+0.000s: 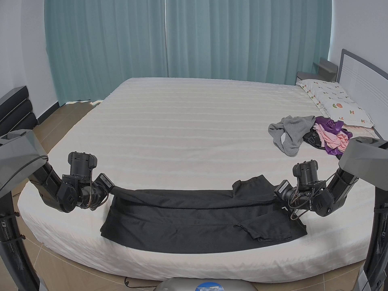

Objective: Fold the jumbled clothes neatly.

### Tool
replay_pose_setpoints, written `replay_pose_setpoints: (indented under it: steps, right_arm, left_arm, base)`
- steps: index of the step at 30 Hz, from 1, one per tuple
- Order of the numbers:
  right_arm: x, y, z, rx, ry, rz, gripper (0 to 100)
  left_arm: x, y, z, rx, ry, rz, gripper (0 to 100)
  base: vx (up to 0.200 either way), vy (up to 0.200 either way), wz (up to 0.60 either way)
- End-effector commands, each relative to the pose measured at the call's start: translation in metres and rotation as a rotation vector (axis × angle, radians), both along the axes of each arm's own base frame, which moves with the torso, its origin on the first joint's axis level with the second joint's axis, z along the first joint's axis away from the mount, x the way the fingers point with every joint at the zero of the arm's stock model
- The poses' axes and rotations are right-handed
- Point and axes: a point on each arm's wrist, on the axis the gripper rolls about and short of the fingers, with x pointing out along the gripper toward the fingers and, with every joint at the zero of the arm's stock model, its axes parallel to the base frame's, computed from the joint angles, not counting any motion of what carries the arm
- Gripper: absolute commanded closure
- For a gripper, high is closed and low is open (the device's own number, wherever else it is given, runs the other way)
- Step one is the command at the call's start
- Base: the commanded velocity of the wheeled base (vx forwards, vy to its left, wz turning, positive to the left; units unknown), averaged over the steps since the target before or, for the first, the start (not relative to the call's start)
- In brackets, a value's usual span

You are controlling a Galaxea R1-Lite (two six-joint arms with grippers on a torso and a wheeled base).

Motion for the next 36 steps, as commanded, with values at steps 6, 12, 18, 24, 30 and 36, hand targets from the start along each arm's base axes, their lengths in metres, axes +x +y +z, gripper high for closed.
replay_pose_setpoints:
  steps: [6, 12, 18, 24, 30, 36]
  right_arm:
    - [0.023, -0.007, 0.031, 0.027, -0.128, -0.031, 100]
    - [0.044, -0.011, 0.058, 0.059, -0.280, -0.063, 100]
    - [0.021, -0.013, 0.036, 0.010, -0.231, -0.022, 100]
    - [-0.004, -0.018, 0.011, -0.079, -0.120, 0.036, 100]
    - [-0.025, -0.019, 0.000, -0.109, -0.054, 0.105, 100]
    - [-0.028, -0.014, -0.007, -0.109, -0.043, 0.124, 100]
  left_arm:
    - [0.012, -0.001, 0.008, 0.044, -0.050, -0.037, 100]
    - [0.032, 0.004, 0.029, 0.042, -0.201, -0.019, 100]
    - [0.023, 0.013, 0.017, 0.041, -0.233, -0.011, 100]
    - [-0.002, 0.014, -0.014, 0.132, -0.116, -0.085, 100]
    - [-0.021, 0.014, -0.027, 0.136, -0.072, -0.106, 100]
    - [-0.026, 0.014, -0.040, 0.133, -0.021, -0.111, 100]
  base:
    - [0.000, 0.000, 0.00]
    - [0.000, 0.000, 0.00]
    - [0.000, 0.000, 0.00]
    - [0.000, 0.000, 0.00]
    - [0.000, 0.000, 0.00]
    - [0.000, 0.000, 0.00]
